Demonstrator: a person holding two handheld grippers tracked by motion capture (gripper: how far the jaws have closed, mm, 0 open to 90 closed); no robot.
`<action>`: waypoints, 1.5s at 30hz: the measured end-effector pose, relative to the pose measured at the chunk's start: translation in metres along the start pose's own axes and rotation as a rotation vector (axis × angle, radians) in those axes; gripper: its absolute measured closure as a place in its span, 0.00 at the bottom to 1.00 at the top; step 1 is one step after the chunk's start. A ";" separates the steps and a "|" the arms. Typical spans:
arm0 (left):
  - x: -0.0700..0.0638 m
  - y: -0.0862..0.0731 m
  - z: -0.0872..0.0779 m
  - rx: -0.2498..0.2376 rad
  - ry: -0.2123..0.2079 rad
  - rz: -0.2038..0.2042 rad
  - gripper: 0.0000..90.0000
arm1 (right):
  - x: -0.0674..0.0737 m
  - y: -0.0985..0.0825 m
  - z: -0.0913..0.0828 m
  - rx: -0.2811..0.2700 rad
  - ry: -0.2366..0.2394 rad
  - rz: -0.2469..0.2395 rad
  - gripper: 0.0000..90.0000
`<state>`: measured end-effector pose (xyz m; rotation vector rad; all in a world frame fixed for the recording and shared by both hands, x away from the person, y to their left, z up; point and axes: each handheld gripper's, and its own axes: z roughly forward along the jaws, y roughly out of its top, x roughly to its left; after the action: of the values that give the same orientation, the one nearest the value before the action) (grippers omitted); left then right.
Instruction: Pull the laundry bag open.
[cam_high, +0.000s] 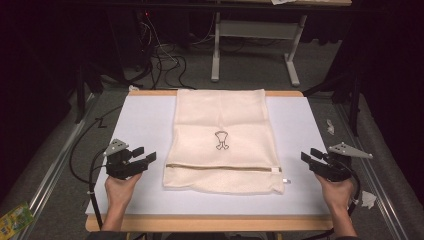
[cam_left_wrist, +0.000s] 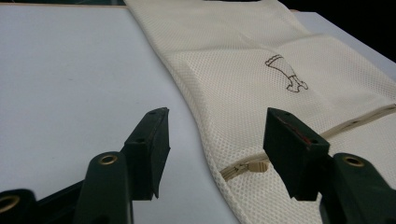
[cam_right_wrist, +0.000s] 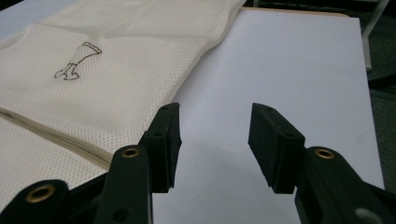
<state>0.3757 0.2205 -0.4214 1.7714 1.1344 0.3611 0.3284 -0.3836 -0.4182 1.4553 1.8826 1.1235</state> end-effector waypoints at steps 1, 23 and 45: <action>0.001 0.000 0.000 0.003 0.004 0.002 0.44 | -0.003 -0.002 -0.002 -0.004 -0.004 0.008 0.60; 0.019 -0.018 -0.003 -0.002 0.019 -0.042 0.45 | -0.025 -0.026 -0.011 -0.032 -0.031 0.086 0.60; 0.028 -0.035 0.013 0.014 0.049 -0.075 0.43 | -0.033 -0.042 0.003 0.005 -0.063 0.129 0.61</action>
<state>0.3806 0.2395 -0.4634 1.7351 1.2378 0.3538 0.3187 -0.4178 -0.4586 1.6157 1.7714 1.1180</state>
